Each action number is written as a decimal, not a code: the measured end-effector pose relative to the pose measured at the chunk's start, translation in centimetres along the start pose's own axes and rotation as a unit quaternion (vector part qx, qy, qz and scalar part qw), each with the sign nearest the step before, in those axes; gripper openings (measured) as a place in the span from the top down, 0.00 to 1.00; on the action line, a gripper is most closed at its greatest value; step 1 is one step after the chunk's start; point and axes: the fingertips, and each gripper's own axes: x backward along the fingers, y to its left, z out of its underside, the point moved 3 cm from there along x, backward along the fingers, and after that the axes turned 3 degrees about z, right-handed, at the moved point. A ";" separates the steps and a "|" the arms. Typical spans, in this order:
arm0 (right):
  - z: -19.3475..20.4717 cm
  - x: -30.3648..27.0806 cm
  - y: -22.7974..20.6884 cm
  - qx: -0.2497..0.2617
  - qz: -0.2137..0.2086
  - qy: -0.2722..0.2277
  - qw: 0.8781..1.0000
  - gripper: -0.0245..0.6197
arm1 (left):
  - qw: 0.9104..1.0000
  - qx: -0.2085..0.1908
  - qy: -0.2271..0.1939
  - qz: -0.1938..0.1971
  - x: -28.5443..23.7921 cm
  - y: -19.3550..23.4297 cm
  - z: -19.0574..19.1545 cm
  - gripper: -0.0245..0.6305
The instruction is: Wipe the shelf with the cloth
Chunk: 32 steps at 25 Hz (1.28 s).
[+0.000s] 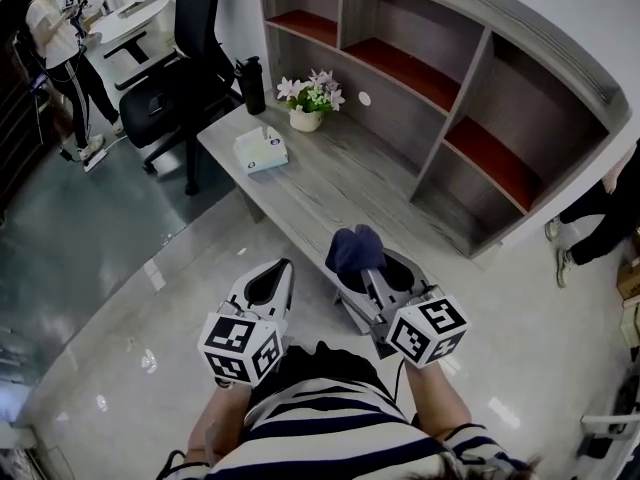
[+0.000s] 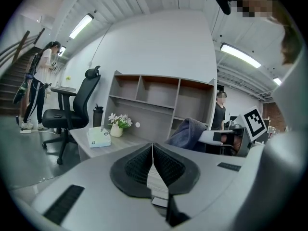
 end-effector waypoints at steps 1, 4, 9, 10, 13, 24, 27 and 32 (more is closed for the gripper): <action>0.0 -0.1 -0.2 -0.001 0.000 0.000 1.000 0.87 | 1.000 0.003 0.001 0.001 -0.2 0.0 0.0 0.93; -0.4 -0.4 -0.5 -0.003 0.003 -0.001 1.000 0.87 | 1.000 0.005 -0.001 0.004 -0.7 0.2 -0.5 0.93; -1.1 -1.5 -1.1 -0.004 0.014 -0.003 1.000 0.87 | 1.000 -0.003 0.001 0.007 -2.9 1.3 -1.2 0.93; -1.2 -1.9 -1.3 -0.004 0.017 -0.005 1.000 0.87 | 1.000 -0.007 0.003 0.008 -3.5 1.6 -1.3 0.93; -1.7 -3.5 -1.8 -0.003 0.031 -0.008 0.999 0.87 | 1.000 -0.017 0.010 0.021 -4.9 2.8 -1.8 0.93; -5.4 -13.0 -0.1 0.004 0.085 -0.029 0.996 0.87 | 0.993 -0.025 0.014 0.119 -8.1 11.4 -6.6 0.94; -5.9 -15.5 0.4 -0.001 0.103 -0.042 0.994 0.87 | 0.988 -0.041 0.017 0.145 -8.8 14.0 -7.9 0.94; -6.3 -18.4 1.3 -0.005 0.130 -0.054 0.990 0.87 | 0.980 -0.053 0.031 0.192 -9.6 17.0 -8.8 0.94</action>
